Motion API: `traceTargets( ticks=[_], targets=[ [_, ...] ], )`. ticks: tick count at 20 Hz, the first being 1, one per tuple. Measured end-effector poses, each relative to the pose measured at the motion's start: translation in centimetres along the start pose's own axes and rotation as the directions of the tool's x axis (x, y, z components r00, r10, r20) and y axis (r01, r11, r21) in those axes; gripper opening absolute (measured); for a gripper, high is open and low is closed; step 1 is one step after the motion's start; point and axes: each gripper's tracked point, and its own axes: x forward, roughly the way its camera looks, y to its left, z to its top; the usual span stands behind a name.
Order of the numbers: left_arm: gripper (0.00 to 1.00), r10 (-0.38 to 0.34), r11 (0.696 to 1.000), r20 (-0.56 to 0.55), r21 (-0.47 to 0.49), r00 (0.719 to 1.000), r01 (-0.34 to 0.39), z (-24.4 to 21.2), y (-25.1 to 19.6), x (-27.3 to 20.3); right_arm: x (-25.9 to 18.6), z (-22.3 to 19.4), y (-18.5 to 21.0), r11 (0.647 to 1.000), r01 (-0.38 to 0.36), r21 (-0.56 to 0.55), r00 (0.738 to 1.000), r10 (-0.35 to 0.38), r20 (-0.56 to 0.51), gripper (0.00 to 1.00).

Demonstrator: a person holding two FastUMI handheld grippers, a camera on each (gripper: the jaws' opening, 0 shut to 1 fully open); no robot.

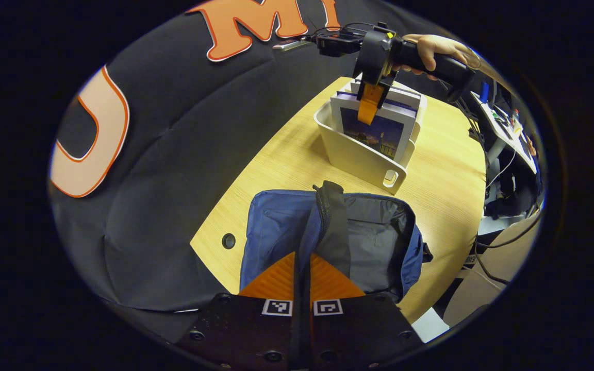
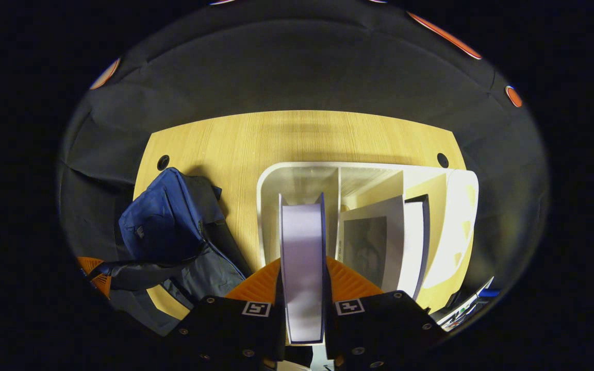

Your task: Open the schoolbag, grab two books from the bookshelf and put them into the schoolbag.

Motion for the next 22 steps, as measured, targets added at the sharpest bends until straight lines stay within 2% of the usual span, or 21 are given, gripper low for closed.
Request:
traceTargets(
  ticks=[4,7,9,11,13,17,19,22],
  targets=[
    [0.01,-0.003,1.000,-0.002,0.005,1.000,0.003,-0.1,-0.3,-0.2,-3.3,0.1,0.0,0.998,-0.043,0.036,0.998,0.041,0.040,0.30],
    [0.01,-0.002,1.000,-0.004,0.009,1.000,0.002,-0.2,-0.4,-0.1,-6.8,0.1,-0.7,0.999,-0.043,0.032,0.994,0.039,0.106,0.30],
    [0.01,-0.001,1.000,-0.006,0.020,1.000,0.001,0.0,-0.5,-0.1,-9.7,-0.1,-1.4,0.999,-0.040,0.025,0.987,0.035,0.156,0.30],
    [0.01,-0.001,1.000,-0.008,0.028,1.000,0.001,0.1,-0.6,0.0,-12.8,-0.5,-1.2,0.997,-0.074,0.030,0.973,0.065,0.219,0.30],
    [0.01,0.002,1.000,-0.012,0.023,1.000,-0.002,0.0,-0.8,0.0,-16.8,-1.1,-1.1,0.990,-0.133,0.040,0.947,0.115,0.300,0.30],
    [0.01,0.018,1.000,-0.007,0.017,1.000,-0.018,0.1,-0.5,-0.3,-23.0,-3.9,-2.3,0.963,-0.259,0.074,0.859,0.194,0.474,0.30],
    [0.01,0.031,0.999,-0.006,0.013,1.000,-0.031,0.1,-0.4,-0.5,-23.8,-6.4,-1.3,0.922,-0.369,0.121,0.819,0.260,0.512,0.30],
    [0.01,0.055,0.998,-0.003,0.025,0.998,-0.055,0.4,-0.4,-0.8,-21.8,-11.1,0.6,0.826,-0.533,0.182,0.760,0.374,0.531,0.29]
  ],
)
